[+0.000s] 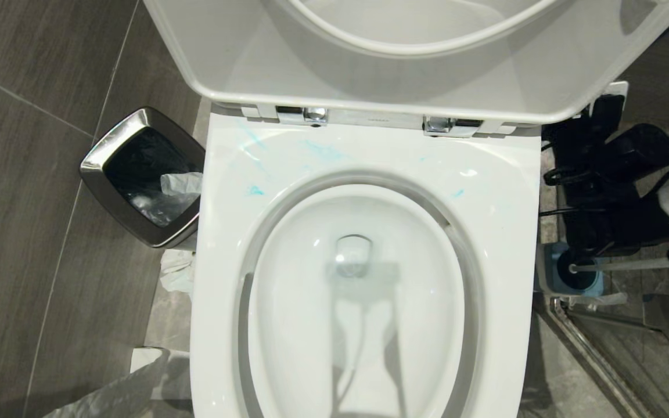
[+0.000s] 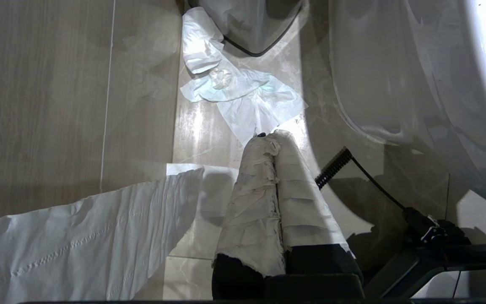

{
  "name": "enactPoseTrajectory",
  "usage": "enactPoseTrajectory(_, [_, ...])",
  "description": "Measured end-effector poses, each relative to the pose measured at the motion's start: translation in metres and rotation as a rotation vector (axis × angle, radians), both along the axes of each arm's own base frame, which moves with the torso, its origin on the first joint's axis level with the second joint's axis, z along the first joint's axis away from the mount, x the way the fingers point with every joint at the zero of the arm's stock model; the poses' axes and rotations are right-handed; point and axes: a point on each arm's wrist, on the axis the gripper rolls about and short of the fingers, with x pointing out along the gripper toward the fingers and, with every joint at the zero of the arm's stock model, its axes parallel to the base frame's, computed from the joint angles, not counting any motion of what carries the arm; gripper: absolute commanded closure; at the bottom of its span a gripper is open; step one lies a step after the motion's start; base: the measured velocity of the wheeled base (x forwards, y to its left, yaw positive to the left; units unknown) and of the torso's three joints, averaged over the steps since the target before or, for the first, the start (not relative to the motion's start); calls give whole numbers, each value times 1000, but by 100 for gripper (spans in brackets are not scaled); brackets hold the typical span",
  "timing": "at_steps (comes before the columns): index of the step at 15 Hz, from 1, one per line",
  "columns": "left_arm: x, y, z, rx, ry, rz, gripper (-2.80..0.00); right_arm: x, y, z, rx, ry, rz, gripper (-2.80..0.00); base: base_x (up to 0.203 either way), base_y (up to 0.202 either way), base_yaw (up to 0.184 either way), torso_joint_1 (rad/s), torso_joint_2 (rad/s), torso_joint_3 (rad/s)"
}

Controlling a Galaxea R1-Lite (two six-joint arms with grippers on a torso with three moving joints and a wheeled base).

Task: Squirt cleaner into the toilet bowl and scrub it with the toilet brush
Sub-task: Pour in the cleaning agent

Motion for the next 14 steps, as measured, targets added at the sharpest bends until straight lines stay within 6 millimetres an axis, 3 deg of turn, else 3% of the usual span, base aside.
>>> enactPoseTrajectory(9, [0, 0, 0, -1, 0, 0, 0, -123, -4, 47, 5, 22, -22, 0, 0, 0, 0, 0, 0, 0])
enactPoseTrajectory(14, [0, 0, 0, 0, 0, 0, 0, -194, -6, 61, 1, 37, -29, 0, 0, 0, 0, 0, 0, 0])
